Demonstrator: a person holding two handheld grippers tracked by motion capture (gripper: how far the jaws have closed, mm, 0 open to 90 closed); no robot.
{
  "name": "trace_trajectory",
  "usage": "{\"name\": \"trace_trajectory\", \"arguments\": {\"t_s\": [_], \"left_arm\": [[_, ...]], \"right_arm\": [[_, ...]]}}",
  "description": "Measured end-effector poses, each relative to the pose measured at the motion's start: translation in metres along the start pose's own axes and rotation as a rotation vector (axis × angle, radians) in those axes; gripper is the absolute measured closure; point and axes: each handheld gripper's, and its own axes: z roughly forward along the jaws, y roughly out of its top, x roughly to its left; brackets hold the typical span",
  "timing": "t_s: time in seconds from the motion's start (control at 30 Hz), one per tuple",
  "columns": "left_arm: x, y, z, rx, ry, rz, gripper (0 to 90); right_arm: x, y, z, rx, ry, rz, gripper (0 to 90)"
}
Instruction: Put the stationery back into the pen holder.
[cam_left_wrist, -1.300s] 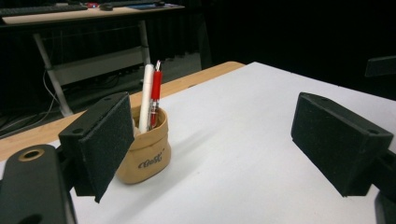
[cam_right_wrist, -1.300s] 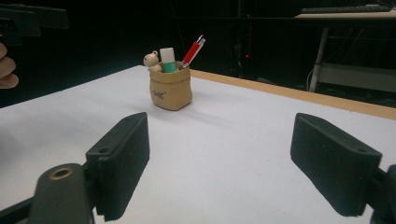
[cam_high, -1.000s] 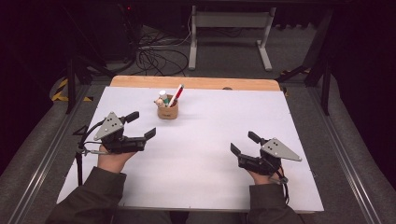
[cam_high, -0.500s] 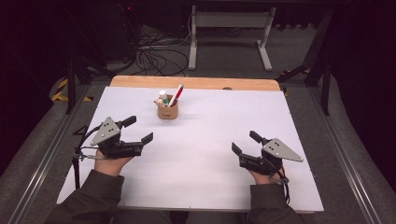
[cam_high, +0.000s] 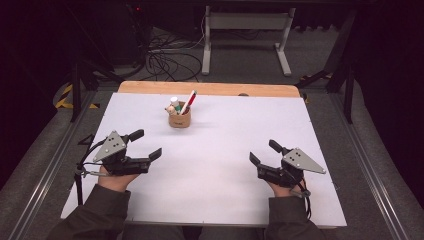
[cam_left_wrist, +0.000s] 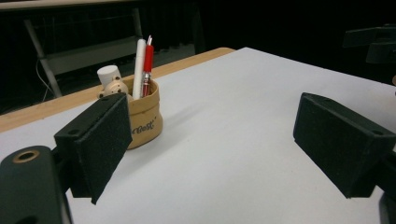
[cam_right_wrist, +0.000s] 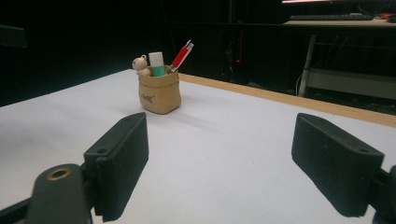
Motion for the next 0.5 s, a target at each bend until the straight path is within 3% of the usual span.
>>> {"name": "trace_trajectory", "arguments": {"t_s": [0.5], "left_arm": [[0.0001, -0.0068, -0.0101, 0.005, -0.008, -0.004, 11.8]], "right_arm": [[-0.0028, 0.0012, -0.0043, -0.011, -0.014, 0.001, 19.6]]}}
